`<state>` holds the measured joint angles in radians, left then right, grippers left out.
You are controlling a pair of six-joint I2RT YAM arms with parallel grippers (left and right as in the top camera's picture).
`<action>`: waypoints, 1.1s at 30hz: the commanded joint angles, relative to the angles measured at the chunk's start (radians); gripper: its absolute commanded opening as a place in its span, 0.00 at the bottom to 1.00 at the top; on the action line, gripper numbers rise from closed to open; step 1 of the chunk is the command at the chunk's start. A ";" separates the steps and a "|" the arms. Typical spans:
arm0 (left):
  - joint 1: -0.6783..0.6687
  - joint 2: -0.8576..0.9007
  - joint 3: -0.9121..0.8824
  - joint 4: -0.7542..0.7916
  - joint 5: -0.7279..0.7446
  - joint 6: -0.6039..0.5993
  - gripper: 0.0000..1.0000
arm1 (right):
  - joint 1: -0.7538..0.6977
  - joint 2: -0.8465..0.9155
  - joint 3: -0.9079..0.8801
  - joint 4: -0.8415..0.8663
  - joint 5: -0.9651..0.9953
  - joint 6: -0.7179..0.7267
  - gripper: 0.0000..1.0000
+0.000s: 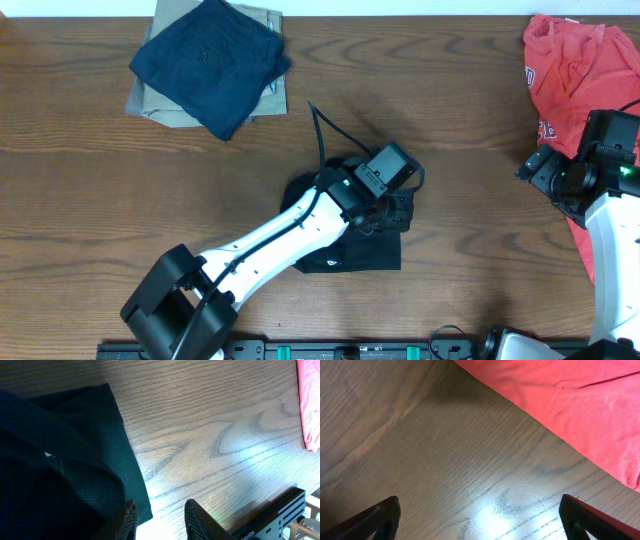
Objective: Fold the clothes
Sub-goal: 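Press the folded bundle flat with the left gripper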
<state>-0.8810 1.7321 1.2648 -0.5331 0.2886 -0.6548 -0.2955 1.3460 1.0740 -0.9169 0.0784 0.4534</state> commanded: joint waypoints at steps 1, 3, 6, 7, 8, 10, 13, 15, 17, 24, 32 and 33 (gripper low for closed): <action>-0.002 -0.006 0.005 0.000 -0.004 0.007 0.33 | -0.005 -0.009 0.005 0.000 0.000 -0.006 0.99; -0.001 -0.031 0.007 -0.003 -0.004 0.032 0.33 | -0.005 -0.009 0.005 0.000 0.000 -0.006 0.99; 0.004 -0.094 0.014 -0.018 -0.027 0.086 0.33 | -0.005 -0.009 0.005 0.000 0.000 -0.006 0.99; 0.010 -0.119 0.014 -0.031 -0.055 0.085 0.33 | -0.005 -0.009 0.005 0.000 0.000 -0.006 0.99; 0.018 -0.145 0.014 -0.048 -0.092 0.085 0.33 | -0.005 -0.009 0.005 0.000 0.000 -0.006 0.99; 0.046 -0.198 0.014 -0.096 -0.179 0.085 0.33 | -0.005 -0.009 0.005 0.000 0.000 -0.006 0.99; 0.108 -0.255 0.014 -0.155 -0.225 0.084 0.37 | -0.005 -0.009 0.005 0.000 0.000 -0.006 0.99; 0.142 -0.265 0.014 -0.175 -0.204 0.070 0.51 | -0.005 -0.009 0.005 0.000 0.000 -0.006 0.99; 0.158 -0.254 0.014 -0.177 -0.158 0.070 0.60 | -0.005 -0.009 0.005 0.000 0.000 -0.006 0.99; 0.142 -0.142 0.014 -0.130 -0.116 0.015 0.62 | -0.005 -0.009 0.005 0.000 0.000 -0.006 0.99; 0.142 0.002 0.014 -0.055 0.003 -0.025 0.62 | -0.005 -0.009 0.005 0.000 0.000 -0.006 0.99; 0.142 0.009 0.014 -0.054 0.003 -0.025 0.62 | -0.005 -0.009 0.005 0.000 0.000 -0.006 0.99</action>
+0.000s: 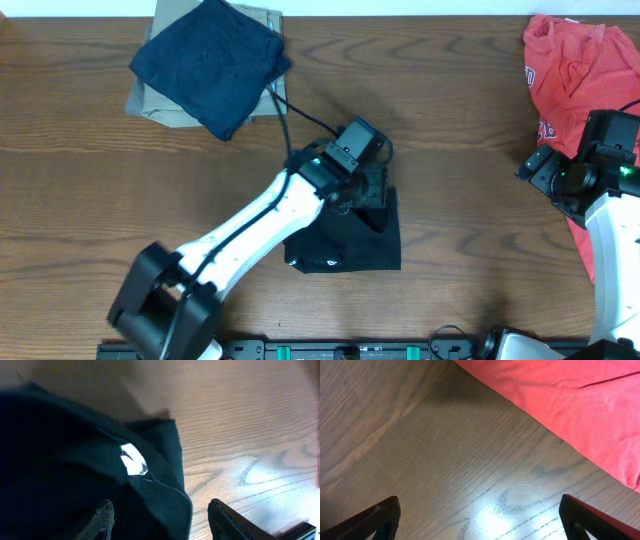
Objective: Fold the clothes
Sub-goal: 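Press the folded bundle flat with the left gripper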
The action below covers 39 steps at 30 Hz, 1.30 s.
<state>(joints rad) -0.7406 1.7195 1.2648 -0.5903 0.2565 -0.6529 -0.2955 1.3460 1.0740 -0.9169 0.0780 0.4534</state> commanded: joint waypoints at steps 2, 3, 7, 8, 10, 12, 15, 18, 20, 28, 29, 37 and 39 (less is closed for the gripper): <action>0.002 0.026 0.014 0.005 0.035 -0.026 0.62 | -0.005 -0.009 0.005 0.000 0.000 -0.006 0.99; 0.002 0.026 0.014 0.008 0.035 -0.026 0.62 | -0.005 -0.009 0.005 0.000 0.000 -0.006 0.99; 0.002 0.027 0.014 0.031 0.034 -0.026 0.62 | -0.005 -0.009 0.005 0.000 0.000 -0.006 0.99; 0.002 0.030 0.014 0.036 0.034 -0.027 0.62 | -0.005 -0.009 0.005 0.000 0.000 -0.006 0.99; 0.002 0.039 0.014 0.040 0.034 -0.039 0.62 | -0.005 -0.009 0.005 0.000 0.000 -0.006 0.99; 0.002 0.054 0.014 0.043 0.034 -0.056 0.62 | -0.005 -0.009 0.005 0.000 0.000 -0.006 0.99; 0.002 0.078 0.014 0.043 0.035 -0.076 0.62 | -0.005 -0.009 0.005 0.000 0.000 -0.006 0.99; 0.002 0.089 0.014 0.047 0.034 -0.079 0.62 | -0.005 -0.009 0.005 0.000 0.000 -0.006 0.99; 0.002 0.089 0.014 0.057 0.031 -0.080 0.62 | -0.005 -0.009 0.005 0.000 0.000 -0.006 0.99; 0.002 0.097 0.014 0.082 0.031 -0.087 0.61 | -0.005 -0.009 0.005 0.000 0.000 -0.006 0.99; -0.001 0.100 0.014 0.085 0.031 -0.087 0.61 | -0.005 -0.009 0.005 0.000 0.000 -0.006 0.99; -0.034 0.134 0.014 0.094 0.029 -0.085 0.52 | -0.005 -0.009 0.005 0.000 0.000 -0.006 0.99; -0.037 0.134 0.014 0.094 0.020 -0.085 0.45 | -0.005 -0.009 0.005 0.000 0.000 -0.006 0.99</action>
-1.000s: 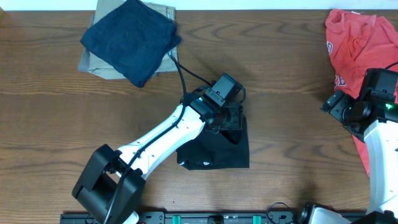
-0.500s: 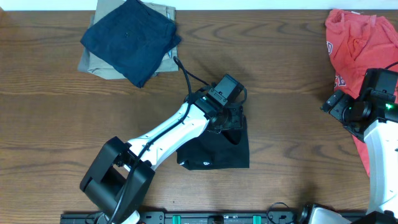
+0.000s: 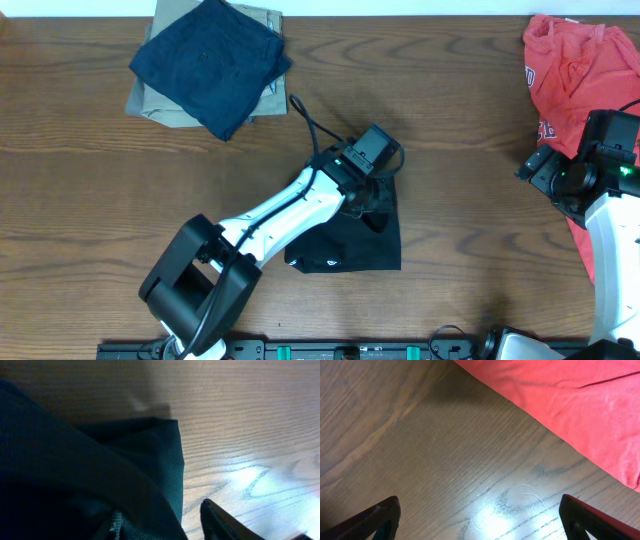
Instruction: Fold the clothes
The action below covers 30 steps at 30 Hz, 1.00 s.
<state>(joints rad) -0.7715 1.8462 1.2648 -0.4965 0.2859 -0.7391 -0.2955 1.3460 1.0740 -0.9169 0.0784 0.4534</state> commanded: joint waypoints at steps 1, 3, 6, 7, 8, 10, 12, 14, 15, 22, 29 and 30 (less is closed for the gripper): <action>-0.007 0.008 0.014 0.000 -0.010 0.002 0.41 | -0.005 -0.009 0.005 0.000 0.000 -0.006 0.99; -0.007 0.008 0.014 0.001 -0.010 0.001 0.31 | -0.005 -0.009 0.005 0.000 0.000 -0.006 0.99; -0.007 0.008 0.014 0.000 -0.009 0.002 0.15 | -0.005 -0.009 0.005 0.000 0.000 -0.006 0.99; -0.007 0.008 0.014 -0.003 -0.008 0.002 0.06 | -0.005 -0.009 0.005 0.000 0.000 -0.006 0.99; -0.007 0.007 0.014 -0.007 -0.005 0.001 0.06 | -0.005 -0.009 0.005 0.000 0.000 -0.006 0.99; -0.009 0.000 0.014 -0.018 -0.005 0.002 0.06 | -0.005 -0.009 0.005 0.000 0.000 -0.006 0.99; -0.011 -0.014 0.015 -0.024 -0.005 0.014 0.06 | -0.005 -0.009 0.005 0.000 0.000 -0.006 0.99; -0.012 -0.033 0.023 -0.050 -0.006 0.028 0.05 | -0.005 -0.009 0.005 0.000 0.000 -0.006 0.99; -0.012 -0.045 0.029 -0.069 -0.006 0.031 0.06 | -0.005 -0.009 0.005 0.000 0.000 -0.006 0.99; -0.012 -0.127 0.035 -0.185 -0.004 0.031 0.06 | -0.005 -0.009 0.005 0.000 0.000 -0.006 0.99; -0.012 -0.174 0.035 -0.208 0.082 0.047 0.06 | -0.005 -0.009 0.005 0.000 0.000 -0.006 0.99; -0.012 -0.174 0.035 -0.210 0.095 0.050 0.06 | -0.005 -0.009 0.005 0.000 0.000 -0.006 0.99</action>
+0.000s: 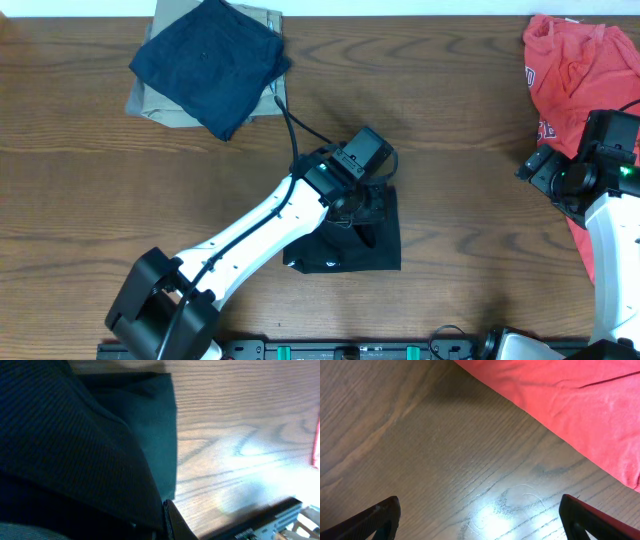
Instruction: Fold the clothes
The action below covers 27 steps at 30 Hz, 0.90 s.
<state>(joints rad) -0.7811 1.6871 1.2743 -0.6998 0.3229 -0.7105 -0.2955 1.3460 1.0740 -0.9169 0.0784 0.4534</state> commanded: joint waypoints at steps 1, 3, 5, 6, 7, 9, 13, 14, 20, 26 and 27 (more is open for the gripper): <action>-0.002 -0.015 0.026 -0.011 0.074 0.022 0.06 | -0.005 -0.009 0.005 0.000 0.000 -0.006 0.99; -0.002 -0.015 0.026 -0.021 0.107 0.031 0.06 | -0.005 -0.009 0.005 0.000 0.000 -0.006 0.99; -0.003 -0.015 0.026 -0.036 0.135 0.049 0.06 | -0.005 -0.009 0.005 0.000 0.000 -0.006 0.99; -0.003 -0.015 0.026 -0.052 0.143 0.056 0.06 | -0.005 -0.009 0.005 0.000 0.000 -0.006 0.99; -0.003 -0.015 0.026 -0.067 0.148 0.062 0.06 | -0.005 -0.009 0.005 0.000 0.000 -0.006 0.99; -0.003 -0.015 0.026 -0.100 0.171 0.089 0.06 | -0.005 -0.009 0.005 0.000 0.000 -0.006 0.99; -0.004 -0.015 0.026 -0.139 0.237 0.116 0.06 | -0.005 -0.009 0.005 0.000 0.000 -0.006 0.99; -0.005 -0.015 0.026 -0.137 0.246 0.116 0.06 | -0.005 -0.009 0.005 0.000 0.000 -0.006 0.99; -0.024 -0.007 0.026 -0.042 0.242 0.114 0.06 | -0.005 -0.009 0.005 0.000 0.000 -0.006 0.99; -0.048 0.048 0.021 0.024 0.241 0.074 0.06 | -0.005 -0.009 0.005 0.000 0.000 -0.006 0.99; -0.051 0.061 0.021 0.033 0.242 0.074 0.06 | -0.005 -0.009 0.005 0.000 0.000 -0.006 0.99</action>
<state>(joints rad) -0.8211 1.7058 1.2762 -0.6800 0.5449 -0.6292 -0.2955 1.3460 1.0740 -0.9169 0.0780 0.4534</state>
